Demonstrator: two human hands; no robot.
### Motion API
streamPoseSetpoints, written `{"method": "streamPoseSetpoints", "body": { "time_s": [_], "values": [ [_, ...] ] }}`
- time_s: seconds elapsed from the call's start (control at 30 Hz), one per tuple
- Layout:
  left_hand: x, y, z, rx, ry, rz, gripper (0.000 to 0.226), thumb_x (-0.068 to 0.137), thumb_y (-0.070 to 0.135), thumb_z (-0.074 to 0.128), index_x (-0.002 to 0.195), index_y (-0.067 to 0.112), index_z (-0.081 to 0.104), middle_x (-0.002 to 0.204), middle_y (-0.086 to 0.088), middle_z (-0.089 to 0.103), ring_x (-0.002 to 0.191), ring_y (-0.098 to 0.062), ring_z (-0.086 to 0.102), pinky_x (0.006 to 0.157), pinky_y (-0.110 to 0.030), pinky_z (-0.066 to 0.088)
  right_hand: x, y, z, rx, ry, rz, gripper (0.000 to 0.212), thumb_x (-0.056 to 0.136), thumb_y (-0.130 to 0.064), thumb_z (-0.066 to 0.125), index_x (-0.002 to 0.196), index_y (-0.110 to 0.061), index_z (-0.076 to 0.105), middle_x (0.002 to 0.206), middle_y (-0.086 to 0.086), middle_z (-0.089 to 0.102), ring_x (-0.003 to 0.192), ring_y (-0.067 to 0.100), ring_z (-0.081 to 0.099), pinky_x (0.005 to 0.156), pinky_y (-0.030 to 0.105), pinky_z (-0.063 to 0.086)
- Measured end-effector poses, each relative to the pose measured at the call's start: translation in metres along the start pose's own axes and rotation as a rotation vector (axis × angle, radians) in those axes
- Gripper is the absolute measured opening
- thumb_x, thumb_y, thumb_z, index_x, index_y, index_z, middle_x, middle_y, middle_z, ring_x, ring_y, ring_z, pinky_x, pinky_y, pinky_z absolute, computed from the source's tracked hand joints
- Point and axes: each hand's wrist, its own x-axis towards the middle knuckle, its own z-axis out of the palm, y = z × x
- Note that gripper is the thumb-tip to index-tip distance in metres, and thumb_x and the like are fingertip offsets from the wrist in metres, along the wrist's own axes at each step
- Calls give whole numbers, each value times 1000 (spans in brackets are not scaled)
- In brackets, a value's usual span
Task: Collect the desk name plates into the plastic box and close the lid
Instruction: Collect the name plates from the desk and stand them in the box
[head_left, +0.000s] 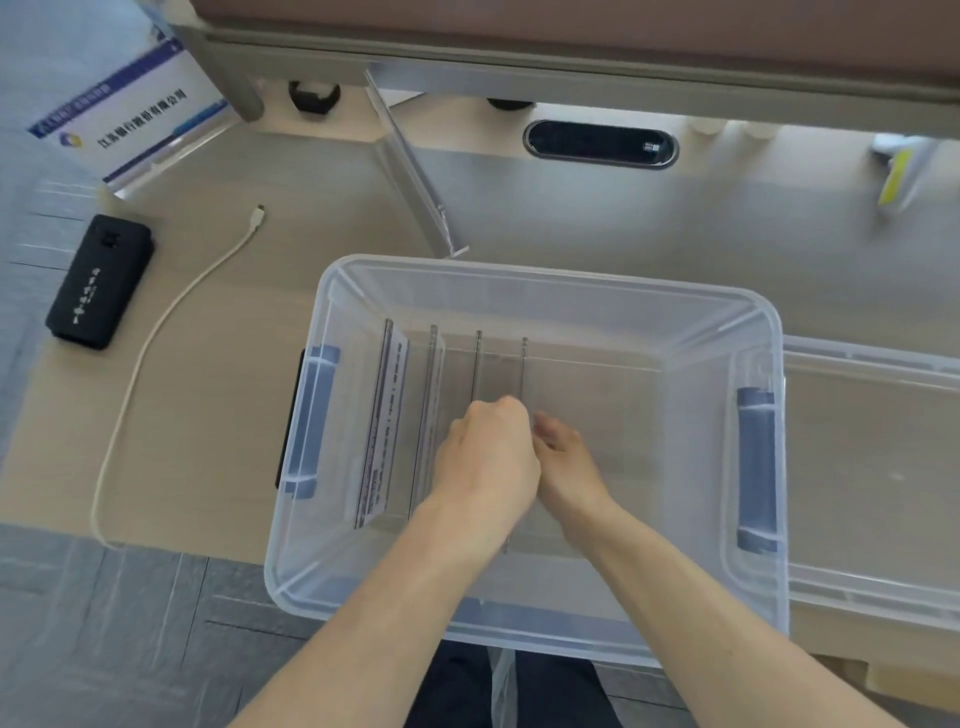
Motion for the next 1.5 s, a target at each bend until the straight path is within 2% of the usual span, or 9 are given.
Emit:
{"method": "streamPoseSetpoints", "body": {
  "time_s": [0.2,0.5,0.63,0.77,0.97,1.1,1.27,1.4,1.5],
  "values": [
    [1,-3,-1,-11,3,3,10,100,11,51,99,11,61,99,-15,70,93,-35,70,78,-45,59,-32,-34,-2,13,-6,0,63,98,-33,54,155,-15,33,155,1,37,138,19,46,114,40,40],
    [4,-6,4,-32,23,-7,10,98,17,56,99,9,63,94,-13,70,90,-35,70,77,-46,60,-31,-30,-5,-18,-27,-38,60,101,-29,49,156,-17,29,161,1,29,141,19,41,113,37,40],
    [-5,-1,-9,-16,18,-4,28,100,37,54,102,10,62,99,-14,70,96,-37,69,81,-44,58,-47,-37,-10,27,-15,-77,58,103,-24,44,157,-16,26,159,4,34,142,20,41,117,40,36],
    [-23,4,-50,-101,64,23,45,97,50,48,126,18,62,119,-8,71,116,-33,65,96,-44,54,-84,-62,-28,134,119,-219,48,104,-23,47,151,-20,38,143,3,50,123,13,51,105,29,39],
    [-38,15,-163,-373,324,124,38,92,45,62,122,23,71,111,8,77,107,-7,71,100,-29,53,-133,-146,-59,221,174,-517,29,100,-19,54,126,-31,56,124,-9,63,105,-13,58,92,19,47],
    [-33,7,-235,-546,409,109,28,99,34,62,124,22,67,112,9,70,105,-5,63,92,-20,44,-140,-208,-74,186,206,-669,31,99,-22,57,130,-28,56,123,-7,63,113,0,59,98,25,43],
    [6,-23,-288,-770,451,64,30,97,42,60,120,24,69,118,8,70,117,-15,64,109,-44,49,-134,-268,-78,219,278,-710,34,99,-27,57,133,-26,54,124,-6,60,116,9,58,94,26,39],
    [45,-50,-313,-818,400,81,19,102,37,54,113,28,66,115,9,69,117,-16,63,110,-44,48,-113,-295,-65,228,316,-671,33,99,-26,58,132,-26,54,124,-5,59,116,13,57,97,28,40],
    [87,-79,-318,-837,295,34,18,97,44,54,101,34,68,117,8,70,119,-18,63,110,-47,47,-90,-303,-47,164,366,-612,35,97,-27,61,131,-24,54,127,0,59,115,15,59,100,30,43]
  ]
}}
